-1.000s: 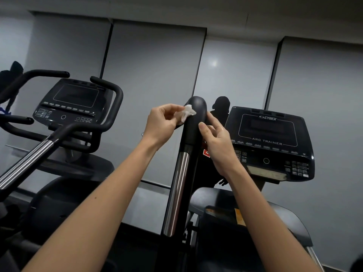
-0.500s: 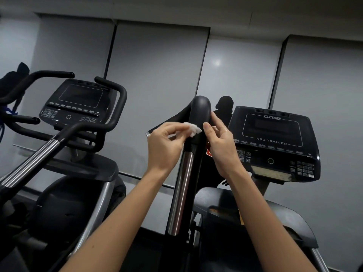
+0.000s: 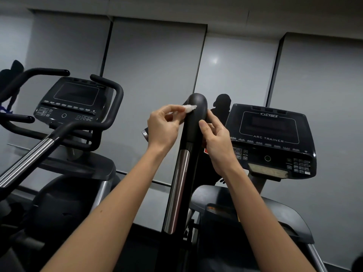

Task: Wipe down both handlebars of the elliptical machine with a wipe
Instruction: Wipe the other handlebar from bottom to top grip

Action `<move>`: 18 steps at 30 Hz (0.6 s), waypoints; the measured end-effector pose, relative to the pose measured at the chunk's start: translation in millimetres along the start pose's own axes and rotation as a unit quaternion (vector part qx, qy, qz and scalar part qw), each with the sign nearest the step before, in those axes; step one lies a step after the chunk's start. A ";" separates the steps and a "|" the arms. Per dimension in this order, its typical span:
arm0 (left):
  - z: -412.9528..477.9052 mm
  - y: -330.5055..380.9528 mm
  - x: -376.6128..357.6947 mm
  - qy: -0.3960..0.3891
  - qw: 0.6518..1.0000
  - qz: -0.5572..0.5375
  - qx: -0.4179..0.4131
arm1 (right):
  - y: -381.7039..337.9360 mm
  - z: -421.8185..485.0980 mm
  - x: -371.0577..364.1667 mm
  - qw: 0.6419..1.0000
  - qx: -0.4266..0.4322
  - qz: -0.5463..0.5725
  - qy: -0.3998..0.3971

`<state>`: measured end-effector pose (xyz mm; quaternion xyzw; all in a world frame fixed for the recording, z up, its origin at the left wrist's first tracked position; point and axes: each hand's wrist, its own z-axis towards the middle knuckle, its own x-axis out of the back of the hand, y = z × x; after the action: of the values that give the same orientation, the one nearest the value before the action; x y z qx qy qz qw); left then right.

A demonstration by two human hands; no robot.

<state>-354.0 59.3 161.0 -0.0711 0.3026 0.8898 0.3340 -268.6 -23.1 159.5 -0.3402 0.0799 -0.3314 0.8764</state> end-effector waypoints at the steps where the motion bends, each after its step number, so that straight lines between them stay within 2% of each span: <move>1: -8.1 -2.0 4.7 -0.008 1.000 -0.001 -0.002 | 0.2 0.1 -0.8 1.000 -0.001 0.003 0.003; 5: -38.9 -16.3 24.8 -0.033 0.999 0.024 0.002 | -0.2 -1.7 -2.5 1.000 -0.012 0.016 0.010; 8: -49.7 -21.3 33.5 -0.049 0.998 0.036 -0.026 | -2.8 -3.3 -2.5 1.000 -0.008 0.017 0.007; 11: -47.3 -17.9 28.5 -0.022 0.998 0.042 -0.038 | -1.7 -3.1 -2.4 1.000 -0.007 0.013 0.011; 18: 10.4 -3.7 -3.4 0.042 0.999 -0.008 0.020 | 0.4 -0.8 -0.4 1.000 -0.002 0.003 0.007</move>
<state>-348.3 65.7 168.7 -0.1039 0.3337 0.8769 0.3300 -269.0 -23.0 158.6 -0.3397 0.0877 -0.3312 0.8759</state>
